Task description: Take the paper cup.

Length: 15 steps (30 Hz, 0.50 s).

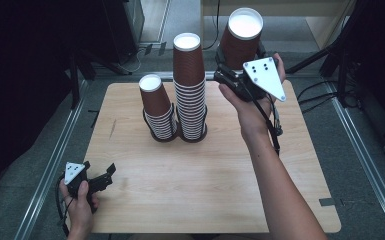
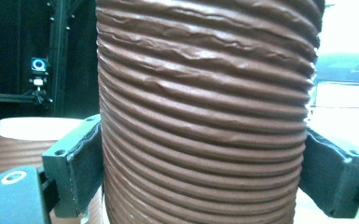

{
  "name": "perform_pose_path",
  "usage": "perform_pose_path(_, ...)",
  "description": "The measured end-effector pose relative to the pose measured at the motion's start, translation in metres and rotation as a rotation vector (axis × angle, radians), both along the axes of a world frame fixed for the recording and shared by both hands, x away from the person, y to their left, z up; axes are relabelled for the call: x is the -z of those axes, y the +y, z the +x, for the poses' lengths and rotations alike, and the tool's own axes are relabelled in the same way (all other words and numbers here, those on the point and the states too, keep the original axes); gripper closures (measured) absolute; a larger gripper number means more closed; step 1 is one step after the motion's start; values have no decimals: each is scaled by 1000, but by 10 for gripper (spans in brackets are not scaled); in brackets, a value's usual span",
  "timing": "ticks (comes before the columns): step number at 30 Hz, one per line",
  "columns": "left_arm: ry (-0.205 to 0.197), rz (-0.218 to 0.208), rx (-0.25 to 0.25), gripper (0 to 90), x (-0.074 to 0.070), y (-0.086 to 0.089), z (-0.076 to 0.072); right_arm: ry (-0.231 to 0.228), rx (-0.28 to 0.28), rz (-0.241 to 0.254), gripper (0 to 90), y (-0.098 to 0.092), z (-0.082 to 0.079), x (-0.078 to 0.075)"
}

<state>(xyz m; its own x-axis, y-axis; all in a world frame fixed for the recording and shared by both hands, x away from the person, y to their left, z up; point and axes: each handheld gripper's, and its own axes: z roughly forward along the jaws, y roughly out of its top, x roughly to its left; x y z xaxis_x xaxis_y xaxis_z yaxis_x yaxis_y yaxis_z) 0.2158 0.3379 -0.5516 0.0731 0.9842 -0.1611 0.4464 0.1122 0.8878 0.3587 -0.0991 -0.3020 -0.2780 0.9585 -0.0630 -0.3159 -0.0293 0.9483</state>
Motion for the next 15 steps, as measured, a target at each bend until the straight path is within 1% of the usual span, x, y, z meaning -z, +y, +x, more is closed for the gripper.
perform_pose_path(4,1,3,-4,4,0,0,0,15,9,4,117,-9,-2,10)
perform_pose_path(6,2,6,-4,3,0,-1,0,25,16,-3,117,-13,-3,16)
perform_pose_path(11,1,9,-6,3,0,-1,0,71,40,-17,117,-22,-4,34)
perform_pose_path(13,0,10,-7,3,0,-1,0,83,43,-13,117,-27,-5,40)
perform_pose_path(14,0,11,-8,3,0,-1,0,93,48,-12,117,-31,-6,46)
perform_pose_path(15,0,13,-8,3,0,-1,0,93,48,-12,117,-31,-6,46)
